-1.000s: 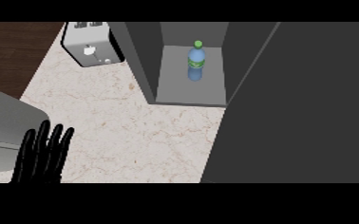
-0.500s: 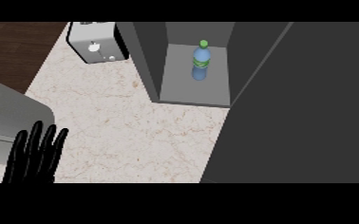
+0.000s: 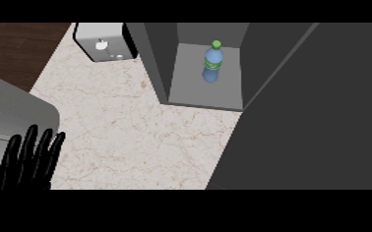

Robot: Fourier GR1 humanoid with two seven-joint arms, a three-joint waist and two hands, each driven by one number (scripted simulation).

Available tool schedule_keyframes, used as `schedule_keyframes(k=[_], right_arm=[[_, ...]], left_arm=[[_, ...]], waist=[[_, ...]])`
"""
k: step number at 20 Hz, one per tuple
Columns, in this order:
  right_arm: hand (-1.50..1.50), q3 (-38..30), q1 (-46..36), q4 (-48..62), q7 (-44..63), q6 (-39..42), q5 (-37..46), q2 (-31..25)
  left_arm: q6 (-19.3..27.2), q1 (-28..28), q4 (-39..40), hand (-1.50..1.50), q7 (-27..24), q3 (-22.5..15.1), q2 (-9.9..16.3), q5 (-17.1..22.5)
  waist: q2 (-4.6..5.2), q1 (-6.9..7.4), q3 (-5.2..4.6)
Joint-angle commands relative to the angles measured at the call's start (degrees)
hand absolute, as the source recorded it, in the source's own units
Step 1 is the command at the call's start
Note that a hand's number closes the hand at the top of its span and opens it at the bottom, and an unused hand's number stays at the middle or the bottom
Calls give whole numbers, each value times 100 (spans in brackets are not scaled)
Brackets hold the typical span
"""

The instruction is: Pick up the bottled water, place it into the cabinet and close the cabinet

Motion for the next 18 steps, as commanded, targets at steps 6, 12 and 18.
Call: schedule_keyframes(k=[6,12,18], right_arm=[[150,578,-5,1307,461,-281,-1398,825],[150,161,-92,1566,593,-600,-2311,974],[150,-905,262,1305,84,-1280,-2137,975]], left_arm=[[-322,-152,-57,-150,20,50,162,35],[-468,-43,-22,-150,14,164,261,134],[-393,83,7,-150,-19,315,267,181]], waist=[[230,421,-8],[141,394,6],[108,71,27]])
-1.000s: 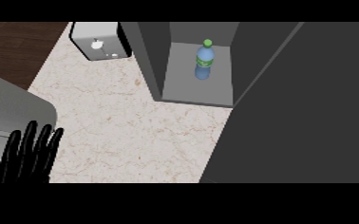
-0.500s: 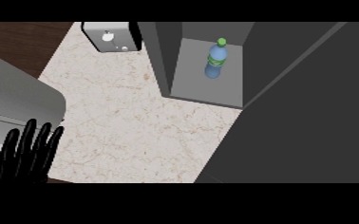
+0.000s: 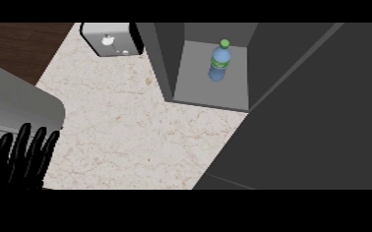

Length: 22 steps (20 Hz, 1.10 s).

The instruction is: Pick up the bottled water, place it into the cabinet and close the cabinet

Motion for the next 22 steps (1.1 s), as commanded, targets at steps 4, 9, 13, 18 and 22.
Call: schedule_keyframes(k=[4,9,13,18,22], right_arm=[[150,-899,-195,780,-413,-1509,293,751],[150,-1473,-930,1326,-463,-2056,222,757],[150,-1725,-2048,2355,-588,-2941,161,773],[150,-2168,-3782,3645,-589,-3824,-119,782],[150,-2508,-4869,5226,-995,-3810,-480,784]], left_arm=[[-40,128,24,-150,-69,150,39,52],[-194,108,38,-150,-76,126,36,111],[-229,60,49,-150,0,33,-23,158],[-447,114,136,-150,16,97,88,214],[-469,77,173,-150,13,232,51,316]], waist=[[18,-135,31],[20,20,25],[6,36,49],[-26,116,54],[-32,-14,73]])
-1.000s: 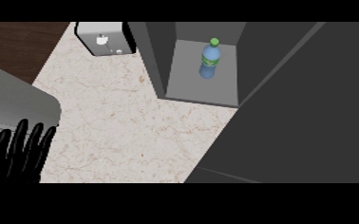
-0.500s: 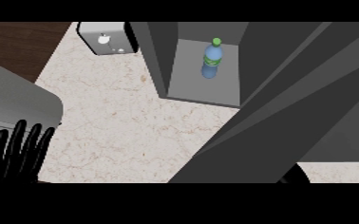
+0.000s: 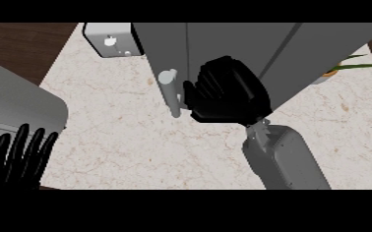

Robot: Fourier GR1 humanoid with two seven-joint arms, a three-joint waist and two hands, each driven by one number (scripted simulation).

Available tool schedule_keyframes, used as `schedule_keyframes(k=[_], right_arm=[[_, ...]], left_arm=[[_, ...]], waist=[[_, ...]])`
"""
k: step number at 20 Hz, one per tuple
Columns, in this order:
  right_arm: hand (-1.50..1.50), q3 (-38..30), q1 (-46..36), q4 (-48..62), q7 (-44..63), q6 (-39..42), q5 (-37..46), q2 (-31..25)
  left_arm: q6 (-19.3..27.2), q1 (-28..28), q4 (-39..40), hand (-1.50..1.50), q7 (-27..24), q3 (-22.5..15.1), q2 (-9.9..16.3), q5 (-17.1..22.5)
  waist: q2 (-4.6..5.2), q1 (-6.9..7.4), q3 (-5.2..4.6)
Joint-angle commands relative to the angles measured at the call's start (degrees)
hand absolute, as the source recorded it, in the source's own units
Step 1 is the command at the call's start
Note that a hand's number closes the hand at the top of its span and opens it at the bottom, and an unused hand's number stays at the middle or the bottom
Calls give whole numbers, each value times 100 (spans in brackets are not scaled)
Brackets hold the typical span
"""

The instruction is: Pick up the bottled water, place it into the cabinet and close the cabinet

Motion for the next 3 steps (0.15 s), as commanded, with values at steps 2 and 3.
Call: schedule_keyframes(k=[2,3], right_arm=[[150,-146,-1498,1713,-528,-510,-503,34],[150,-321,-1761,1895,-500,-342,-636,33]], left_arm=[[-240,-7,353,-150,-177,59,-111,26],[-106,-5,191,-150,-37,-3,-94,-1]], waist=[[-18,-68,-6],[-20,-101,3]])
